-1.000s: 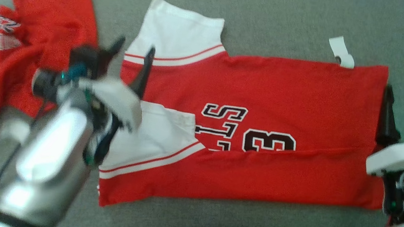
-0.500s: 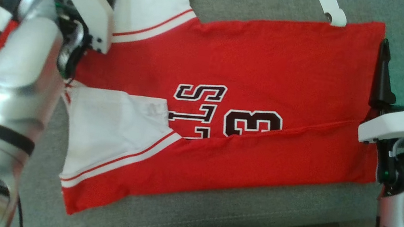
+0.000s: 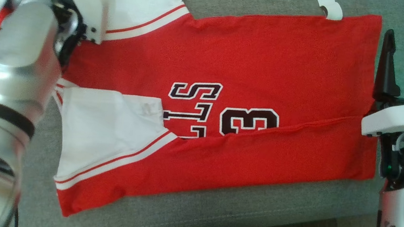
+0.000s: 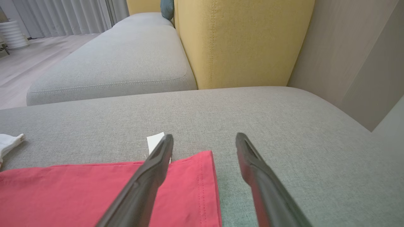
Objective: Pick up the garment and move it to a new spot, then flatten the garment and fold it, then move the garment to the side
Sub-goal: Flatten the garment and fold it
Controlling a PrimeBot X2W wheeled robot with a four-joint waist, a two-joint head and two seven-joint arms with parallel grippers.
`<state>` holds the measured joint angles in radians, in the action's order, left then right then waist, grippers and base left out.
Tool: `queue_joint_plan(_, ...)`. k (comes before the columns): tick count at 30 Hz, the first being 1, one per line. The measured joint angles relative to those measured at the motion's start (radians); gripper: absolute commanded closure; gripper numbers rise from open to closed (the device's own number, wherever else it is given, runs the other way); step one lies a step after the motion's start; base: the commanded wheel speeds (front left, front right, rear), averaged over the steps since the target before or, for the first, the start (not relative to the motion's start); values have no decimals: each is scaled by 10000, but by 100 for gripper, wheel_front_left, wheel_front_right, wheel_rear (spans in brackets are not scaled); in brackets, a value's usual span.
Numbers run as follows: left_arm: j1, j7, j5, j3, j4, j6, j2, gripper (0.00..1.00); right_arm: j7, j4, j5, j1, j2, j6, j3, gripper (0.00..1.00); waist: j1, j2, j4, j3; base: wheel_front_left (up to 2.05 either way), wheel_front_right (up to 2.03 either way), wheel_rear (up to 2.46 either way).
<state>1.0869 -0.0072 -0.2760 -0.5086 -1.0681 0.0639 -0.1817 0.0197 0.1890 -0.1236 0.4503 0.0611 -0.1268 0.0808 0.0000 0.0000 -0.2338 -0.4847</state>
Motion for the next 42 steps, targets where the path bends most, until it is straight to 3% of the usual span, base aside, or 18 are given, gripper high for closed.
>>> queue_joint_plan(2,14,-127,-96,-35,-123,163,144,100,88,-19,100,5,-6,0,109,0,0,0,77,31,0,0,0)
queue_joint_plan(10,-181,-1638,-171,-234,-238,142,629,100,491,161,82,163,73,0,441,0,0,0,635,383,0,0,0)
queue_joint_plan(17,-1150,-2332,-178,-391,970,46,1112,100,1122,1325,-111,662,888,0,846,0,0,0,1531,902,0,0,0)
queue_joint_plan(22,-2120,-2383,-349,-617,2351,-165,1193,100,1965,2834,-186,989,1638,0,947,0,0,0,2156,1142,0,0,0)
queue_joint_plan(26,-2582,-2215,-349,-706,3300,-305,1160,100,2500,3768,-282,1085,1820,0,1081,0,0,0,2401,1156,0,0,0)
queue_joint_plan(42,-3326,-980,-451,-918,6055,-786,464,100,2290,5273,-339,2148,2288,0,849,0,0,0,2467,689,0,0,0)
